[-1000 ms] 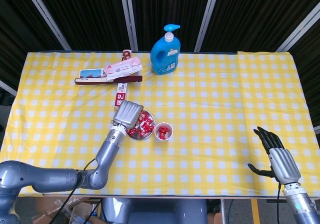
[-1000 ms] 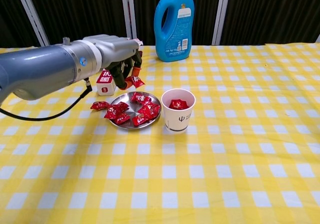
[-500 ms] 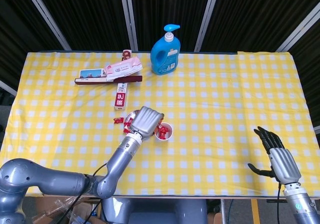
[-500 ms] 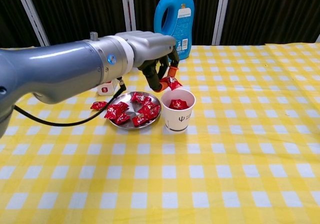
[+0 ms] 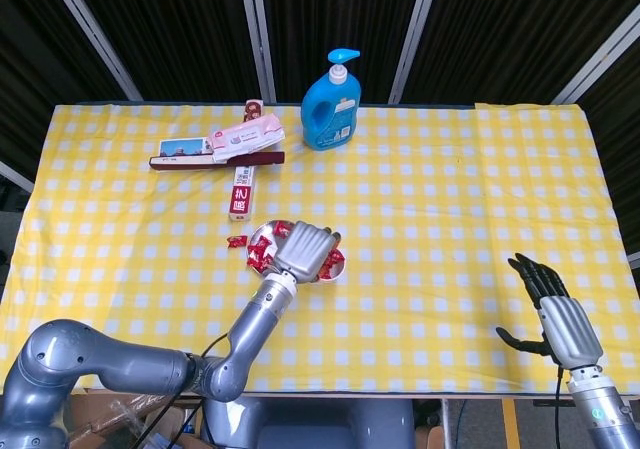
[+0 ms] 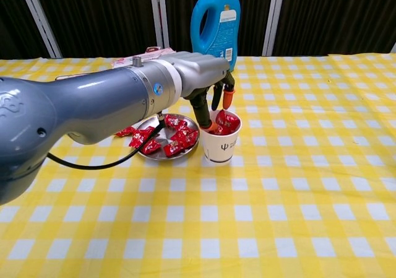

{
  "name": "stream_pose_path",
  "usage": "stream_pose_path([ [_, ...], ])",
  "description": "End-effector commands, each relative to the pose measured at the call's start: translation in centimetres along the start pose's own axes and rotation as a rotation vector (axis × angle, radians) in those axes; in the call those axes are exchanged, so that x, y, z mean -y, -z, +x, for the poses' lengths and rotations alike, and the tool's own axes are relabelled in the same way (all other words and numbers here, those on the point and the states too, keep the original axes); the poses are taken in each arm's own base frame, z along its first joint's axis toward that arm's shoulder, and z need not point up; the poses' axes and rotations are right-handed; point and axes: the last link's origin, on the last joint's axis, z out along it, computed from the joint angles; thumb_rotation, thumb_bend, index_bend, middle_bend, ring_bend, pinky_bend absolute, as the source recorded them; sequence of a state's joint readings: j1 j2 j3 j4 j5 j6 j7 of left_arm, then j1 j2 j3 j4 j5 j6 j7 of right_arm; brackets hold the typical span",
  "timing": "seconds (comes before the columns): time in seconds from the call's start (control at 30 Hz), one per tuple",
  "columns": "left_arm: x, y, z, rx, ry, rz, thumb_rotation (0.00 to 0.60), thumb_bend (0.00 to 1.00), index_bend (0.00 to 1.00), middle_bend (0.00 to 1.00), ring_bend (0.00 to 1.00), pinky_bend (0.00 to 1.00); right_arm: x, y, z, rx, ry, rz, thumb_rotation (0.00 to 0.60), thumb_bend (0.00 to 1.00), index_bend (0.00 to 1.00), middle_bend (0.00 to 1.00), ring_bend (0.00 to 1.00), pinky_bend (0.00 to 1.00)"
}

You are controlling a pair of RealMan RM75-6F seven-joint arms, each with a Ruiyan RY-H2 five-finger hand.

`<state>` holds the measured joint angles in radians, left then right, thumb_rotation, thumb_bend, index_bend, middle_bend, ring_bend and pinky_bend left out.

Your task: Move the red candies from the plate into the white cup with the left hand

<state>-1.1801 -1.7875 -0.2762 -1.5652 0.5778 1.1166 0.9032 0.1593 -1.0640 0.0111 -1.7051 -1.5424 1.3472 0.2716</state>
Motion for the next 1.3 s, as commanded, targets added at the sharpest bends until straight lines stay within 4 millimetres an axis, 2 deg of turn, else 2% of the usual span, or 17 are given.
stream_pose_path([
  [0.03, 0.7, 0.1, 0.4, -0.016, 0.023, 0.017, 0.6, 0.29, 0.37, 0.34, 0.87, 0.93, 0.0, 0.0, 0.0, 0.0, 0.001, 0.0, 0.6, 0.28, 0.0, 0.0, 0.0, 0.0],
  [0.37, 4.0, 1.1, 1.2, -0.031, 0.046, 0.071, 0.6, 0.29, 0.29, 0.32, 0.87, 0.93, 0.0, 0.0, 0.0, -0.006, 0.007, -0.004, 0.6, 0.28, 0.0, 0.0, 0.0, 0.0],
  [0.43, 5.2, 1.5, 1.2, -0.035, 0.029, 0.091, 0.6, 0.27, 0.29, 0.4, 0.87, 0.93, 0.0, 0.0, 0.0, -0.005, 0.006, -0.006, 0.6, 0.28, 0.0, 0.0, 0.0, 0.0],
  [0.5, 6.8, 1.9, 1.2, -0.033, 0.004, 0.123, 0.6, 0.26, 0.29, 0.59, 0.89, 0.93, 0.0, 0.0, 0.0, -0.006, 0.005, -0.007, 0.6, 0.28, 0.0, 0.0, 0.0, 0.0],
  [0.6, 8.8, 2.5, 0.7, -0.017, -0.031, 0.168, 0.6, 0.26, 0.3, 0.79, 0.93, 0.94, 0.0, 0.0, 0.0, -0.005, 0.005, -0.006, 0.6, 0.28, 0.0, 0.0, 0.0, 0.0],
  [0.77, 12.2, 3.7, -1.3, 0.055, -0.079, 0.246, 0.6, 0.26, 0.34, 0.93, 0.98, 0.95, 0.0, -0.1, -0.1, -0.001, 0.007, -0.005, 0.6, 0.28, 0.0, 0.0, 0.0, 0.0],
  [1.03, 15.1, 4.4, -4.1, 0.13, -0.107, 0.336, 0.6, 0.27, 0.36, 0.97, 1.0, 0.97, 0.1, -0.1, -0.2, 0.001, 0.009, -0.007, 0.6, 0.28, 0.0, 0.0, 0.0, 0.0],
  [1.3, 15.3, 3.9, -5.8, 0.182, -0.088, 0.362, 0.6, 0.32, 0.34, 0.98, 1.0, 0.97, 0.1, -0.1, -0.2, 0.002, 0.007, -0.008, 0.6, 0.28, 0.0, 0.0, 0.0, 0.0],
])
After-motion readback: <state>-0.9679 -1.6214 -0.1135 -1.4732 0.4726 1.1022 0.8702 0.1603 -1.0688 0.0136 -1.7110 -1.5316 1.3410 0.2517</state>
